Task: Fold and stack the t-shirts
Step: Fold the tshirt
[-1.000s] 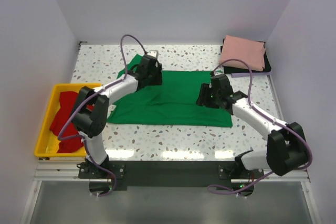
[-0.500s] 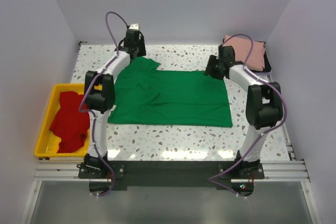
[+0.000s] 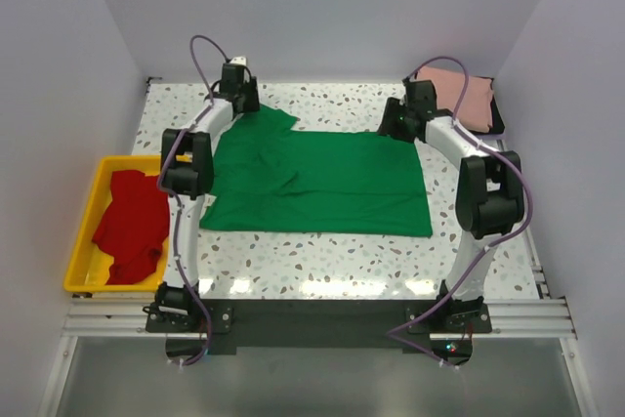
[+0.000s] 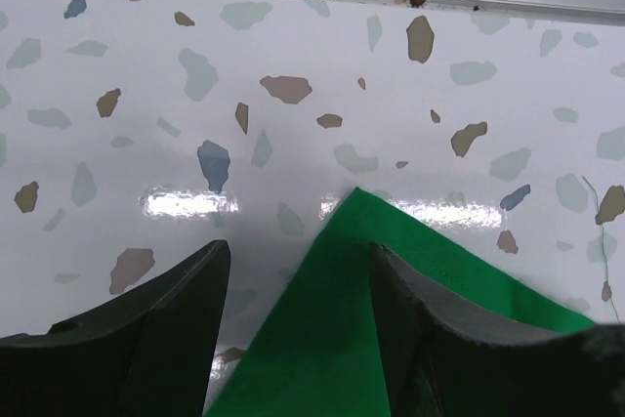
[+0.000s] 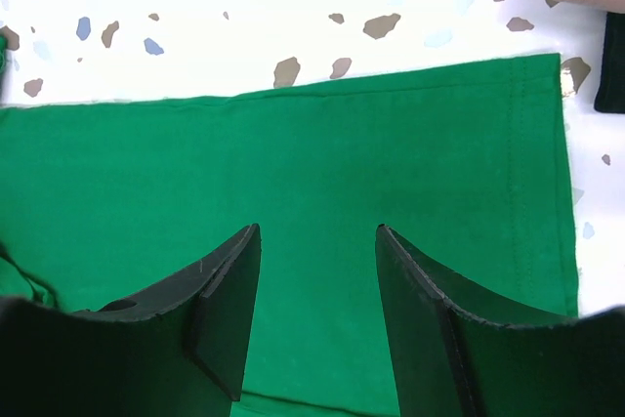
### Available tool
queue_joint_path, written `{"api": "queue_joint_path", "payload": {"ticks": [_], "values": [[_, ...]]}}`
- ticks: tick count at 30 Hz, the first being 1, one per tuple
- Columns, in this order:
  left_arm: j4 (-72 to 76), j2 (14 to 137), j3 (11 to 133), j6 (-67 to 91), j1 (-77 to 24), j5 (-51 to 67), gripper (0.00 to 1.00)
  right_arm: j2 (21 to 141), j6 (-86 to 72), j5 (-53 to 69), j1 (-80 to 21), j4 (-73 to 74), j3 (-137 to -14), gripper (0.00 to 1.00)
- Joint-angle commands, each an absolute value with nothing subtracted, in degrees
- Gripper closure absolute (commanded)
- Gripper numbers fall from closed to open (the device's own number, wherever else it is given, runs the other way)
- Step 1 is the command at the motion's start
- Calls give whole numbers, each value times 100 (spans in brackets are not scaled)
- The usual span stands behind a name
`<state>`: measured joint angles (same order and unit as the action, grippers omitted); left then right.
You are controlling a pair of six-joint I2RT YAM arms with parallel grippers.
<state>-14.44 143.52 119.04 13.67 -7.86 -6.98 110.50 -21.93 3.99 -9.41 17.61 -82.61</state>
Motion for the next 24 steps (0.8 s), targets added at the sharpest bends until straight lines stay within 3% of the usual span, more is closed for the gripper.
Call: {"api": "queue_joint_path", "payload": {"ticks": [1,9,16,22,24], "values": [[-1116,14510,12155,1266,-782,-229,37,10617,-2039,352,-888,1723,-8420,46],[-993,14537,11927,1433,-791,-35,51,10643,-2030,325,-783,1670,-8332,46],[-914,14406,11769,1468,-791,263,80,10977,-1969,193,-493,1652,-8472,46],[-703,14151,11575,1591,-791,282,98,11486,-1758,132,-378,1828,-8824,46],[-633,14072,11497,1626,-782,159,100,11575,-1644,62,-378,1880,-8868,46]]}}
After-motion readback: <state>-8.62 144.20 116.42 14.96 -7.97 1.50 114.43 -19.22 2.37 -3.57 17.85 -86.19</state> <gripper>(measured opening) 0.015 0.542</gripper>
